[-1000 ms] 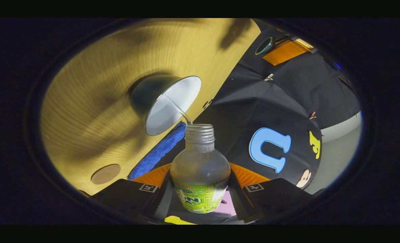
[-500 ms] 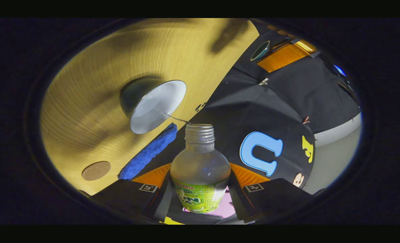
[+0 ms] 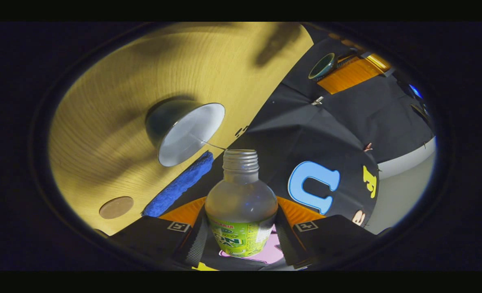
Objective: Open the teacup lid with one hand, grasp the water bottle and pour water into the teacup with the other hand; after pouring, place the water bottle on the coaster and then close the teacup lid.
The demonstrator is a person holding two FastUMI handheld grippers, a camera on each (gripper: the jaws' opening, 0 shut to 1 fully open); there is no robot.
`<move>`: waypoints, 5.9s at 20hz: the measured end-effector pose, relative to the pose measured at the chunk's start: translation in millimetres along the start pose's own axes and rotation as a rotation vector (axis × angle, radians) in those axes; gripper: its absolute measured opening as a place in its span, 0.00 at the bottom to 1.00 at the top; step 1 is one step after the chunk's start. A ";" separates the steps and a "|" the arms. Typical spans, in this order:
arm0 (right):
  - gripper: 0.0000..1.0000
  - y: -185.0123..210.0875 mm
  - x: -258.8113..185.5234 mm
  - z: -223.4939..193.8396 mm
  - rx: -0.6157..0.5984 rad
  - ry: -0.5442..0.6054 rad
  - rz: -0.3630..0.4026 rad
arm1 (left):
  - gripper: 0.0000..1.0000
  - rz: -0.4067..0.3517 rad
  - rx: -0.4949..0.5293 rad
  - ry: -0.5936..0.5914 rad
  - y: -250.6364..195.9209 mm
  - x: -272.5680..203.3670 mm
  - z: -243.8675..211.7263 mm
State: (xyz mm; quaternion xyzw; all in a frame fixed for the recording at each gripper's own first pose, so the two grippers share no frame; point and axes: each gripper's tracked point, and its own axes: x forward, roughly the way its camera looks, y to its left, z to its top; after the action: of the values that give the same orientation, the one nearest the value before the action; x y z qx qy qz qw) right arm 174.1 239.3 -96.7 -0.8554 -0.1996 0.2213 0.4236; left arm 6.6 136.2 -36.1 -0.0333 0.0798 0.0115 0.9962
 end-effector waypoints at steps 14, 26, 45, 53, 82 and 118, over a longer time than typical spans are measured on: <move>0.78 18.7 -3.9 -4.1 0.133 0.011 0.039 | 0.30 0.019 0.007 0.012 -2.6 0.4 -1.5; 0.76 31.2 -33.5 -51.8 1.139 0.071 0.056 | 0.30 0.010 0.107 -0.004 -37.1 3.0 10.3; 0.78 38.9 -43.8 -157.9 2.196 0.242 -0.241 | 0.30 -0.064 0.106 -0.020 -84.1 3.7 11.2; 0.78 102.3 -22.2 -146.0 2.212 0.337 -0.205 | 0.30 -0.080 0.072 0.002 -83.9 11.1 6.1; 0.99 118.7 -38.7 -128.3 2.181 0.391 -0.162 | 0.30 -0.103 0.054 0.051 -105.2 -2.8 -5.8; 0.96 87.0 -126.9 -234.2 2.000 0.583 -0.467 | 0.31 -0.100 0.110 0.095 -145.5 126.8 -34.5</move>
State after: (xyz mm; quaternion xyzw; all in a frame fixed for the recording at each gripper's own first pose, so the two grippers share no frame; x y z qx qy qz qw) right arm 211.4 -25.7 -13.7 -0.0795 0.0227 -0.0153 0.9965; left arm 130.4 -9.0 -80.9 0.0171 0.1257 -0.0441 0.9909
